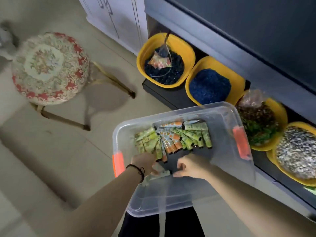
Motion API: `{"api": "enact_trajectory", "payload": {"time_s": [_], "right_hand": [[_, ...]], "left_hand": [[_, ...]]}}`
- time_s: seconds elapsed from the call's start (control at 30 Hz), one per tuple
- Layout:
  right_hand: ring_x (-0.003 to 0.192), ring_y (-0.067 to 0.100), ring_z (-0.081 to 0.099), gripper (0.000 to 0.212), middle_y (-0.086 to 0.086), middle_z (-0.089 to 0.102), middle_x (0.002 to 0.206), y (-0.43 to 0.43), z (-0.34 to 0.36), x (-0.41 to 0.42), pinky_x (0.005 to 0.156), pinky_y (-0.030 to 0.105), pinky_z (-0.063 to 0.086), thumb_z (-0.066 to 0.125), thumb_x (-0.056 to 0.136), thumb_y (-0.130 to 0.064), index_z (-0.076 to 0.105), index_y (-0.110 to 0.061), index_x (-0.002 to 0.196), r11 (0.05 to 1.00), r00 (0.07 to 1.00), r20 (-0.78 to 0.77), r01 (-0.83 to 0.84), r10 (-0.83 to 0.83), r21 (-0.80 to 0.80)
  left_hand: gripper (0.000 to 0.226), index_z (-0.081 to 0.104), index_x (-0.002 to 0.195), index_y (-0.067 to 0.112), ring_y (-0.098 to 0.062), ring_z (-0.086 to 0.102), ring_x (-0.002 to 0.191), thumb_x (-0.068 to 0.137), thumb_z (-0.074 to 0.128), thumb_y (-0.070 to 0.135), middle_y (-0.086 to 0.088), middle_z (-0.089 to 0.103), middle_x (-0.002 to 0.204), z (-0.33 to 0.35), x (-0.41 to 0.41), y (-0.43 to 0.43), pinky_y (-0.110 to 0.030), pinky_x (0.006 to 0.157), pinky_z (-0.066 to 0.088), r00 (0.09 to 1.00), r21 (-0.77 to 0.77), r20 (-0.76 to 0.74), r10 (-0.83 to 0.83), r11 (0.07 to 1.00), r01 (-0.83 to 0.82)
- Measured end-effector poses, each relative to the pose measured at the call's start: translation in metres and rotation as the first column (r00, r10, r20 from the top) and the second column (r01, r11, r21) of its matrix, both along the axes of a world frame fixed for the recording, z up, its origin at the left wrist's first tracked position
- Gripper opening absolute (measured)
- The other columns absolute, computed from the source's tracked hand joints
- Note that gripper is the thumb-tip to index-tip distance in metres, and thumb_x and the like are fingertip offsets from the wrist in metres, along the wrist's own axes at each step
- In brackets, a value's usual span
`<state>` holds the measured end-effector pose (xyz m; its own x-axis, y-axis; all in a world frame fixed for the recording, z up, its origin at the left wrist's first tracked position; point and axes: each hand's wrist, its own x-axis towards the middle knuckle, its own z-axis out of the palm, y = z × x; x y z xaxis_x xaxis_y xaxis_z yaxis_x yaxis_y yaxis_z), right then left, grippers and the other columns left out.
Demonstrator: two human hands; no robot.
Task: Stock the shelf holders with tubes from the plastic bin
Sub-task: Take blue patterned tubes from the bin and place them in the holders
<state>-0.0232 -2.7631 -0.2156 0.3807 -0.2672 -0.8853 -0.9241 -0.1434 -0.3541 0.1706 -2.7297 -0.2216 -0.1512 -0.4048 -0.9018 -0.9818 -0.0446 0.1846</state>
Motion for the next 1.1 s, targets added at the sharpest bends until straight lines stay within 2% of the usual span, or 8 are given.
{"api": "enact_trajectory", "payload": {"time_s": [0.13,0.2,0.37,0.5,0.6,0.8,0.97,1.1], "right_hand": [[0.104,0.02,0.061,0.055,-0.001,0.063,0.119,0.01,-0.04,0.002,0.083,0.034,0.051,0.067,0.082,-0.053,0.06,-0.019,0.124,0.995,0.998,0.008,0.063,-0.064,0.071],[0.105,0.02,0.062,0.051,-0.002,0.065,0.119,0.012,-0.055,0.008,0.088,0.036,0.052,0.068,0.082,-0.049,0.062,-0.02,0.123,0.993,0.996,0.018,0.082,-0.084,0.087],[0.093,0.023,0.065,0.038,-0.001,0.069,0.105,0.024,-0.087,0.023,0.072,0.034,0.048,0.069,0.082,-0.046,0.069,-0.02,0.11,0.986,0.995,0.041,0.08,-0.087,0.146],[0.108,0.021,0.06,0.054,-0.001,0.062,0.12,0.03,-0.097,0.029,0.085,0.03,0.046,0.076,0.078,-0.042,0.064,-0.016,0.124,0.964,0.98,0.039,0.184,-0.195,0.193],[0.103,0.021,0.061,0.046,-0.001,0.063,0.119,0.03,-0.1,0.031,0.081,0.032,0.047,0.076,0.077,-0.042,0.068,-0.017,0.115,0.976,0.99,0.025,0.129,-0.136,0.174],[0.09,0.02,0.062,0.028,0.003,0.066,0.105,0.013,-0.093,0.018,0.068,0.03,0.047,0.073,0.078,-0.016,0.067,-0.014,0.106,0.981,0.995,-0.066,0.082,-0.071,0.173],[0.086,0.021,0.062,0.029,-0.001,0.06,0.095,-0.006,-0.084,-0.01,0.061,0.028,0.047,0.069,0.076,-0.008,0.059,-0.018,0.101,0.977,0.985,-0.149,0.111,-0.084,0.184],[0.085,0.016,0.062,0.065,0.0,0.06,0.112,-0.012,-0.07,-0.022,0.063,0.025,0.048,0.066,0.079,-0.011,0.044,-0.021,0.139,0.953,0.973,-0.159,0.2,-0.167,0.226]], "left_hand": [[0.055,0.052,0.128,0.023,-0.022,0.051,0.12,0.08,0.069,0.044,0.0,0.053,0.13,-0.035,0.005,0.009,-0.033,0.089,0.044,0.994,0.128,-0.04,-0.097,0.987,0.101],[0.041,0.055,0.126,0.027,-0.023,0.053,0.118,0.086,0.065,0.034,0.0,0.055,0.13,-0.045,0.01,0.009,-0.027,0.078,0.044,0.973,0.195,-0.039,-0.225,0.954,0.229],[0.034,0.06,0.124,0.025,-0.023,0.05,0.122,0.095,0.044,0.018,-0.002,0.056,0.128,-0.058,0.016,0.0,-0.032,0.086,0.042,0.921,0.206,-0.08,-0.381,0.898,0.389],[0.031,0.067,0.113,0.019,-0.025,0.054,0.113,0.088,0.051,0.011,-0.003,0.062,0.109,-0.063,0.015,-0.003,-0.03,0.074,0.039,0.887,0.179,-0.111,-0.448,0.869,0.462],[0.035,0.065,0.115,0.026,-0.023,0.056,0.109,0.084,0.063,0.009,0.001,0.065,0.113,-0.064,0.018,-0.005,-0.032,0.077,0.045,0.873,0.155,-0.175,-0.455,0.863,0.481],[0.038,0.064,0.117,0.024,-0.017,0.055,0.106,0.082,0.069,0.037,0.004,0.065,0.113,-0.06,0.021,-0.018,-0.028,0.085,0.044,0.916,0.217,-0.327,-0.233,0.925,0.312],[0.033,0.06,0.116,0.019,-0.013,0.055,0.088,0.087,0.064,0.036,-0.001,0.061,0.104,-0.054,0.022,-0.025,-0.027,0.078,0.047,0.929,0.26,-0.354,0.108,0.965,-0.013],[0.012,0.049,0.104,0.016,-0.007,0.059,0.048,0.095,0.053,0.024,0.001,0.053,0.06,-0.048,0.019,-0.026,-0.035,0.064,0.053,0.777,0.424,-0.309,0.548,0.811,-0.403]]}}
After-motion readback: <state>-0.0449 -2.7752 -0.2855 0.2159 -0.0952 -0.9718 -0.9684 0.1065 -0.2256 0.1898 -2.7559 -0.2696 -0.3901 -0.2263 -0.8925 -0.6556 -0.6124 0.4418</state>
